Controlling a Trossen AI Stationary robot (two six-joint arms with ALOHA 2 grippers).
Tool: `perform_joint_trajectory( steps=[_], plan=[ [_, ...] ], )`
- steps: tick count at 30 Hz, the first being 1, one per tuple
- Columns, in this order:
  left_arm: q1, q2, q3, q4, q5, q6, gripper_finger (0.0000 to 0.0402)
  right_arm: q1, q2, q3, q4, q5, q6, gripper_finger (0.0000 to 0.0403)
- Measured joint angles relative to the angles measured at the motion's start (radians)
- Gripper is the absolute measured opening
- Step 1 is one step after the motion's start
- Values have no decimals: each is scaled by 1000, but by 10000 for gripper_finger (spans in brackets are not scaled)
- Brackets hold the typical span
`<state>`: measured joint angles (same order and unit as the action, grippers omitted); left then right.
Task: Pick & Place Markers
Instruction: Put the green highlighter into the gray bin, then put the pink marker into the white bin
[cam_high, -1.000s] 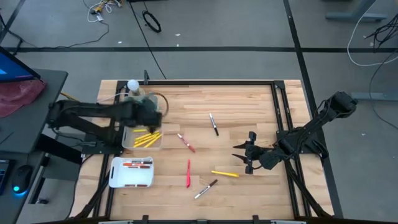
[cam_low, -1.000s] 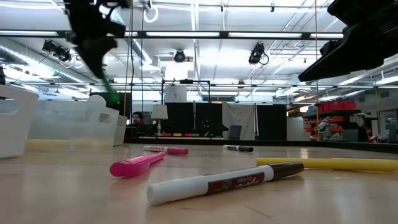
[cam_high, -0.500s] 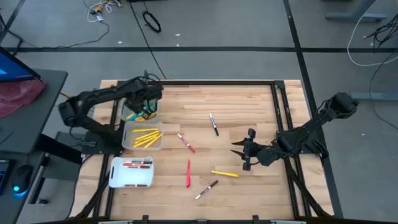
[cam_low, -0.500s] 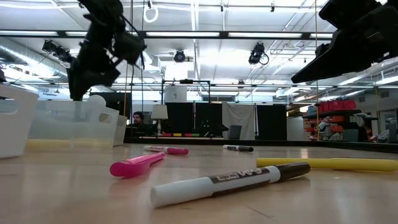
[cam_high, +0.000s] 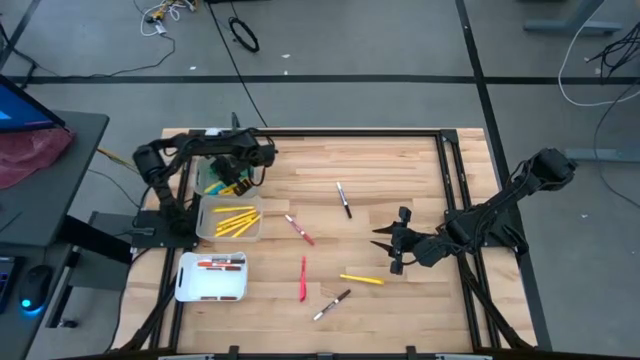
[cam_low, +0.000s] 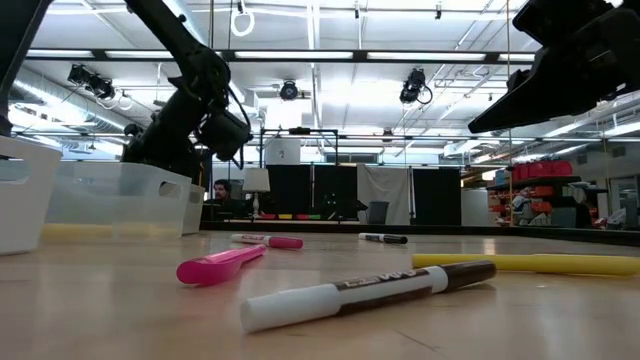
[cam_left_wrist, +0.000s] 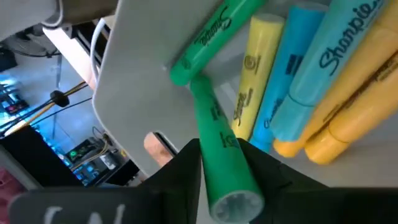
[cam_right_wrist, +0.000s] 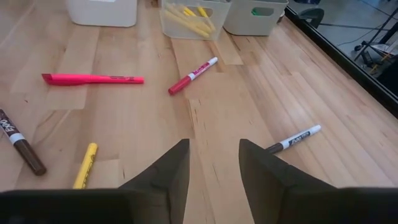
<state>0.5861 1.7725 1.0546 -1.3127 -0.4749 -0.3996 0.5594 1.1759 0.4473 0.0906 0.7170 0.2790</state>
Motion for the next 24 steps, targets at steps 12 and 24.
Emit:
perform_joint_trajectory(
  steps=[12,24],
  plan=[
    [0,-1,-1,45,-8,55,163,0,0,0,0,0,0,139],
    [-98,-184,-1,30,-176,-17,202,-6,0,-1,4,0,0,139]
  ],
)
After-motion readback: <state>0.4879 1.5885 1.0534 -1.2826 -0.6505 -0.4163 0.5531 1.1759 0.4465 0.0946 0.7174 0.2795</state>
